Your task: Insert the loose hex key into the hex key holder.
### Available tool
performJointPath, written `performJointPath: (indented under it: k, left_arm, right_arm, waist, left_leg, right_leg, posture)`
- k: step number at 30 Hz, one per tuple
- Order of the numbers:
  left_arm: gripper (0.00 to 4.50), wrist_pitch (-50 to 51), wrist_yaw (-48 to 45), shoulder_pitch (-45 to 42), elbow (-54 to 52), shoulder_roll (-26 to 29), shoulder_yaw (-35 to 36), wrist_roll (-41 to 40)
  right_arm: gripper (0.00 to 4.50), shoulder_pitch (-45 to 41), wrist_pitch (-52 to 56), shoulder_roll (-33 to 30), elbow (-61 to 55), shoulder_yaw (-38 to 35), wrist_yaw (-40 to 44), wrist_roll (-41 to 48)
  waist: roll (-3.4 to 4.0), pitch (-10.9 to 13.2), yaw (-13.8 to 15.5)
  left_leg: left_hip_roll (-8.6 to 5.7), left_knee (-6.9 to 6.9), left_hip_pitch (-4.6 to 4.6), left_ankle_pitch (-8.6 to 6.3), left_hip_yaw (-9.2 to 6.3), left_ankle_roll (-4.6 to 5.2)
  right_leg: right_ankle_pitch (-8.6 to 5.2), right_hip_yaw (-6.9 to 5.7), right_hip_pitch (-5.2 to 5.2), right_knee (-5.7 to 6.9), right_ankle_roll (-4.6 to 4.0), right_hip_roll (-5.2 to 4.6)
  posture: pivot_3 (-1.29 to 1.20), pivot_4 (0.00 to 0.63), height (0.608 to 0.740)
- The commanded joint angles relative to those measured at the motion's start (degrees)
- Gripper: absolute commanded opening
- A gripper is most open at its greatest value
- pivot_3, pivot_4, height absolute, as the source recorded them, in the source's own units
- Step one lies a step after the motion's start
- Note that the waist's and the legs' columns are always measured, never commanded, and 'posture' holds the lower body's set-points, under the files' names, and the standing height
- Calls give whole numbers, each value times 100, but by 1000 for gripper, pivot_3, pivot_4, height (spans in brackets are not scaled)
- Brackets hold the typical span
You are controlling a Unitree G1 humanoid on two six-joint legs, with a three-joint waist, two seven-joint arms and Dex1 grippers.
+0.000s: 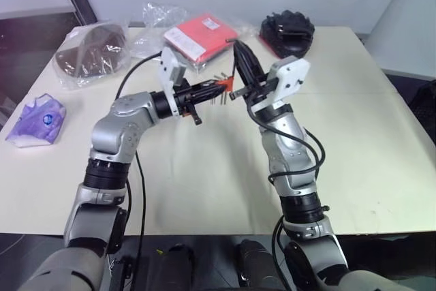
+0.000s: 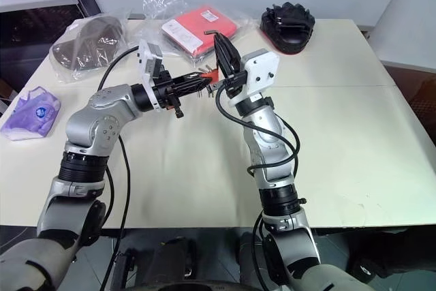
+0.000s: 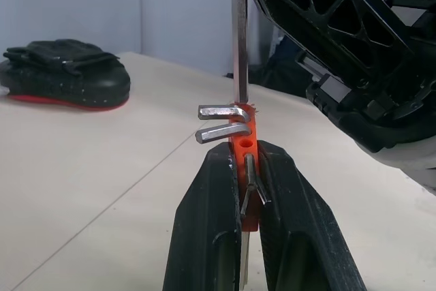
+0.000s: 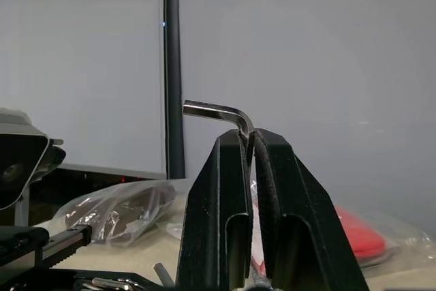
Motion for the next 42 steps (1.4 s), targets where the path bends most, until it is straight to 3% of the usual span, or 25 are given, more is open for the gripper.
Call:
performJointPath:
  k: [1,42]
  left_arm:
    - [0,-132,12,-12,-172,-24,141,-43]
    - [0,-119,38,-71,-161,-66,148,-59]
  right_arm:
    - [24,-12,7,-7,-261,35,-2,22]
    - [24,45,58,-229,-253,-19,-59,-70]
  waist:
    - [0,0,0]
    - [0,0,1]
  left_leg:
    - [0,0,0,0,0,0]
    - [0,0,0,0,0,0]
  right_leg:
    - [0,0,0,0,0,0]
    - [0,1,0,0,0,0]
  posture:
    - [0,150,740]
    - [0,150,740]
